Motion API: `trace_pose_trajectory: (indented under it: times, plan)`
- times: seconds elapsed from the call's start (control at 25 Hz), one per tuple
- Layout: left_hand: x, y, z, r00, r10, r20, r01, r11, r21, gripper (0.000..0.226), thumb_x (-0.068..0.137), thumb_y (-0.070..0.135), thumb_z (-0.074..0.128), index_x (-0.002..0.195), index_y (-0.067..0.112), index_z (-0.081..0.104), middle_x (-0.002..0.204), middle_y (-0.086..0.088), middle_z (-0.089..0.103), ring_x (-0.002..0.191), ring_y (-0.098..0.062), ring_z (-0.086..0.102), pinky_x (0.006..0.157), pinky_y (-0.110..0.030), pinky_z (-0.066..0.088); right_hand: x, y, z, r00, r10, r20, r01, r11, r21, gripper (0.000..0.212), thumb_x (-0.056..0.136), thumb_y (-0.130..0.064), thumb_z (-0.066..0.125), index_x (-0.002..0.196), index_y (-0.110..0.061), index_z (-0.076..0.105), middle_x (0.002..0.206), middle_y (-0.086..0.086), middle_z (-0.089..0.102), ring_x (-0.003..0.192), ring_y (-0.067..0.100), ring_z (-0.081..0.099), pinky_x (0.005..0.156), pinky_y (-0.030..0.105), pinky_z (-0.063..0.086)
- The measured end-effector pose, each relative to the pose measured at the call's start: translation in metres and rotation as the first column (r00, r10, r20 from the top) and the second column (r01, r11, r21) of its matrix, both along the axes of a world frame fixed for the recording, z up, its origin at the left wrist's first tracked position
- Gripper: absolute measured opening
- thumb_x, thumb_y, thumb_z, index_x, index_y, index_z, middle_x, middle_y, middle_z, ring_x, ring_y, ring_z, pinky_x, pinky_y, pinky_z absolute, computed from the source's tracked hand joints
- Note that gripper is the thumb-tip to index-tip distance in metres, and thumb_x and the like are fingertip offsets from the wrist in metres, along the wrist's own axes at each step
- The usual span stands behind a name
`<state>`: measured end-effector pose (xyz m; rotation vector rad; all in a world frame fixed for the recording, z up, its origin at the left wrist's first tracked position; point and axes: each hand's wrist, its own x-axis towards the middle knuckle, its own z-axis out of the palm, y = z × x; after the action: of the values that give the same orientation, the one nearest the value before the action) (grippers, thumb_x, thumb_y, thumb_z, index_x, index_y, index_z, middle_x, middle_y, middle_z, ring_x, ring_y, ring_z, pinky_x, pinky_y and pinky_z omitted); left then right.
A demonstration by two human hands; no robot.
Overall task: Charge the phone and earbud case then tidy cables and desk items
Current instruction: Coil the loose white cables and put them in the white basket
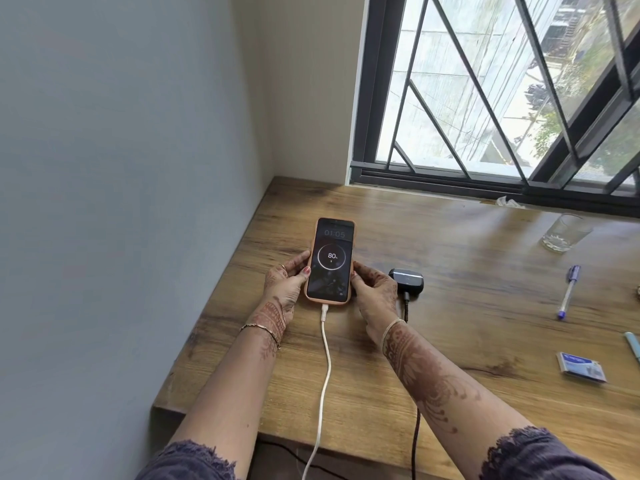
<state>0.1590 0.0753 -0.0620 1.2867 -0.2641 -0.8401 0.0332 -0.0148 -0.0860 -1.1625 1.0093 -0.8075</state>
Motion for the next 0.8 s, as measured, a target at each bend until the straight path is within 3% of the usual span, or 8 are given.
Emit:
trace_pose_trajectory:
  times: [0.2, 0.4, 0.52, 0.8]
  plan:
    - [0.001, -0.0005, -0.0011, 1.0, 0.006, -0.004, -0.006, 1.0, -0.003, 0.035, 0.084, -0.013, 0.055, 0.116, 0.002, 0.063, 0.117, -0.019, 0.066, 0.111, -0.026, 0.062, 0.094, -0.036, 0.052, 0.0003, -0.0004, 0.0003, 1.0, 0.007, -0.001, -0.007, 1.0, 0.004, 0.021, 0.084, -0.016, 0.07, 0.105, -0.015, 0.074, 0.102, 0.0, 0.075, 0.097, 0.014, 0.07, 0.091, 0.042, 0.056]
    - [0.0017, -0.0019, -0.0035, 0.999, -0.001, 0.032, 0.001, 1.0, -0.011, 0.037, 0.085, -0.013, 0.053, 0.12, -0.002, 0.06, 0.107, -0.008, 0.068, 0.098, -0.018, 0.063, 0.084, -0.021, 0.055, -0.0012, -0.0004, 0.0006, 1.0, 0.021, -0.012, -0.021, 1.0, -0.006, 0.023, 0.084, -0.02, 0.071, 0.107, -0.018, 0.073, 0.103, -0.002, 0.075, 0.1, 0.013, 0.07, 0.093, 0.041, 0.055]
    - [0.0021, -0.0022, -0.0042, 0.999, 0.0, 0.032, 0.0, 1.0, -0.003, 0.038, 0.085, -0.014, 0.053, 0.121, -0.004, 0.059, 0.103, -0.007, 0.068, 0.095, -0.015, 0.064, 0.086, -0.022, 0.053, -0.0016, -0.0003, 0.0011, 1.0, 0.022, -0.006, -0.022, 1.0, -0.009, 0.025, 0.084, -0.02, 0.07, 0.109, -0.017, 0.072, 0.104, -0.002, 0.075, 0.101, 0.013, 0.069, 0.094, 0.04, 0.054]
    - [0.0008, -0.003, -0.0023, 1.0, 0.009, 0.02, -0.009, 1.0, -0.005, 0.039, 0.085, -0.014, 0.053, 0.123, -0.004, 0.057, 0.115, -0.016, 0.064, 0.095, -0.017, 0.062, 0.095, -0.031, 0.05, -0.0023, 0.0014, 0.0048, 1.0, 0.006, -0.008, -0.006, 1.0, -0.012, 0.021, 0.086, -0.016, 0.068, 0.107, -0.016, 0.073, 0.102, -0.001, 0.075, 0.098, 0.011, 0.07, 0.091, 0.038, 0.056]
